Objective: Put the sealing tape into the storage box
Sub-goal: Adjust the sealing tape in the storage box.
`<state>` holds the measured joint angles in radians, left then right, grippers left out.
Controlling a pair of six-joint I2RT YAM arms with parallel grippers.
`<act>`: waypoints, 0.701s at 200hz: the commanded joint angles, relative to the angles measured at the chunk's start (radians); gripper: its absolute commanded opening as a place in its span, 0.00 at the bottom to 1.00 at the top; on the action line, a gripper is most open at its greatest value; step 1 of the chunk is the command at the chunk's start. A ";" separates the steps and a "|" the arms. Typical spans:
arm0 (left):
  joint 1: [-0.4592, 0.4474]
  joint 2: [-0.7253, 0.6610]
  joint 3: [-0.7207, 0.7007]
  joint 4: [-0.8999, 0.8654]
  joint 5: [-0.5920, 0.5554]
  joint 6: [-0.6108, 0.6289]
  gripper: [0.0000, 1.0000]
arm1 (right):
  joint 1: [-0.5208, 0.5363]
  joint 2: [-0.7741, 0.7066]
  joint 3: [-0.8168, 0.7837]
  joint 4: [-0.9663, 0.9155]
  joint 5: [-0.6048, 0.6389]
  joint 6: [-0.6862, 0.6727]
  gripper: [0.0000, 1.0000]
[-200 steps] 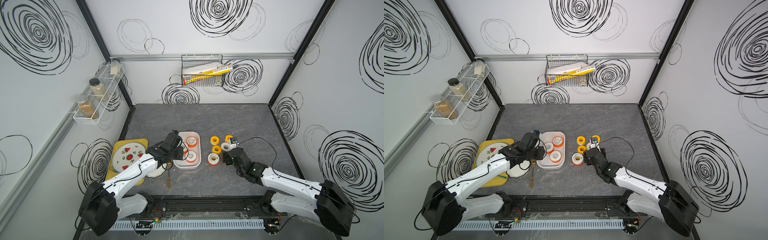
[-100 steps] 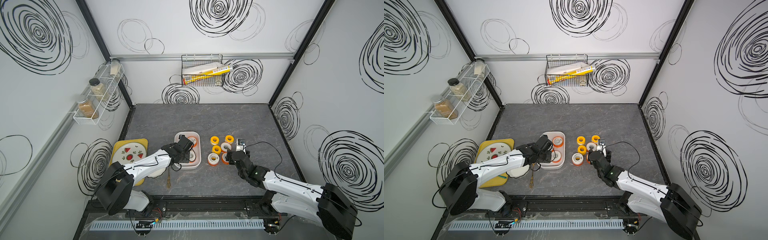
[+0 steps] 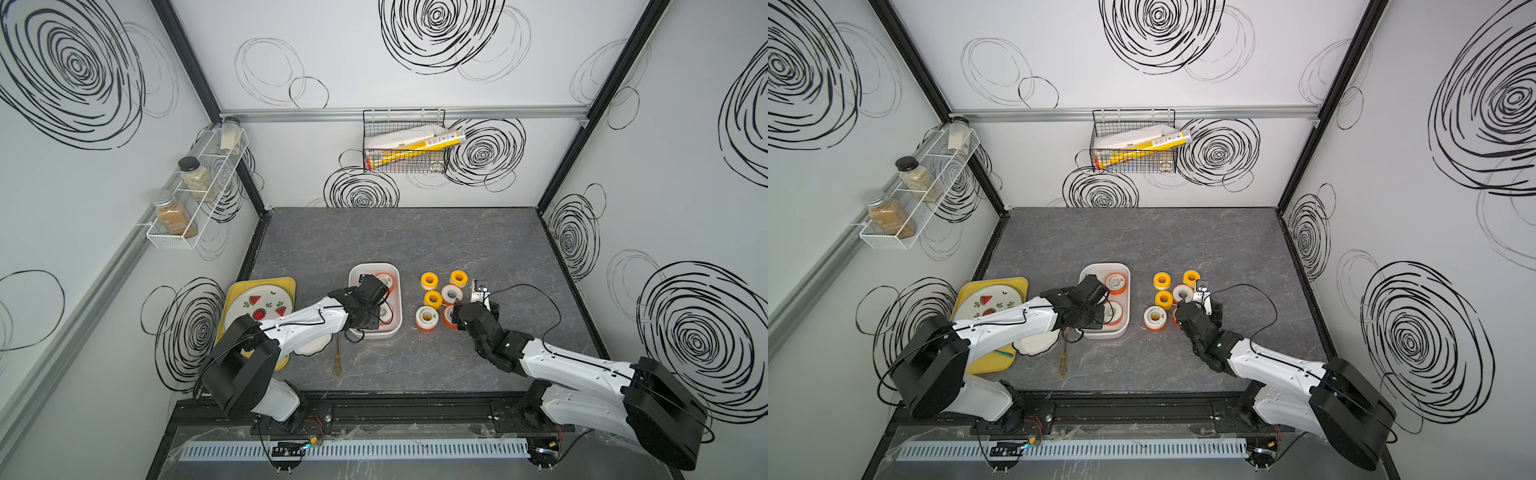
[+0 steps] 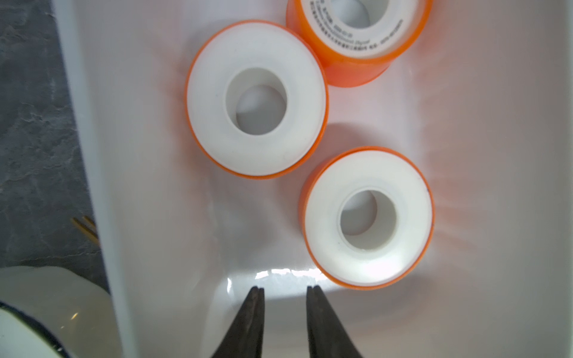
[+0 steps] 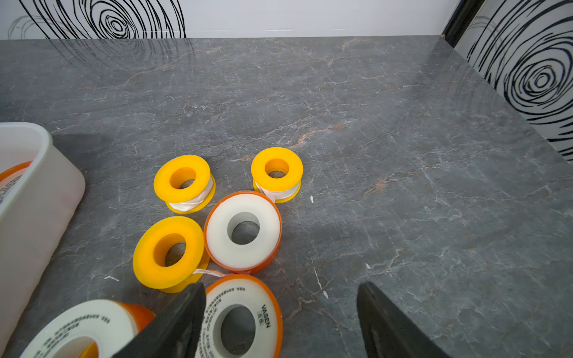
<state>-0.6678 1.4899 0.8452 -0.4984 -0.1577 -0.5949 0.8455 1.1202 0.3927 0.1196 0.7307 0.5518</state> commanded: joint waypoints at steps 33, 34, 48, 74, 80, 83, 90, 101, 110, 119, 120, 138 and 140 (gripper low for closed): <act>-0.012 0.040 0.006 0.001 0.044 0.016 0.31 | -0.004 0.018 0.024 0.006 0.029 0.013 0.81; -0.012 0.041 0.006 0.001 0.045 0.017 0.31 | -0.004 0.018 0.024 0.006 0.029 0.013 0.82; -0.012 0.055 0.011 0.007 0.049 0.017 0.31 | -0.003 0.018 0.022 0.008 0.030 0.013 0.81; -0.012 0.065 0.017 0.035 0.051 0.013 0.31 | -0.004 0.022 0.022 0.009 0.030 0.014 0.81; -0.012 0.066 0.018 0.039 0.049 0.011 0.31 | -0.005 0.023 0.023 0.010 0.030 0.014 0.81; -0.012 0.068 0.021 0.042 0.048 0.010 0.32 | -0.004 0.024 0.023 0.010 0.030 0.014 0.81; -0.012 0.072 0.024 0.047 0.050 0.010 0.31 | -0.004 0.026 0.023 0.011 0.031 0.014 0.81; -0.012 0.079 0.032 0.055 0.051 0.012 0.31 | -0.004 0.029 0.023 0.013 0.030 0.014 0.82; -0.011 0.086 0.038 0.061 0.048 0.012 0.31 | -0.004 0.033 0.023 0.015 0.029 0.014 0.82; -0.009 0.093 0.043 0.068 0.043 0.011 0.31 | -0.004 0.039 0.025 0.015 0.028 0.014 0.81; -0.009 0.094 0.043 0.069 0.043 0.012 0.31 | -0.004 0.040 0.025 0.014 0.028 0.015 0.81; 0.000 0.113 0.057 0.078 0.038 0.013 0.31 | -0.004 0.048 0.028 0.012 0.029 0.014 0.81; 0.001 0.113 0.058 0.079 0.036 0.013 0.31 | -0.003 0.048 0.028 0.012 0.029 0.014 0.82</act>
<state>-0.6739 1.5776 0.8654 -0.4595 -0.1131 -0.5907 0.8455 1.1553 0.3946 0.1207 0.7406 0.5537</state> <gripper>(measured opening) 0.310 0.815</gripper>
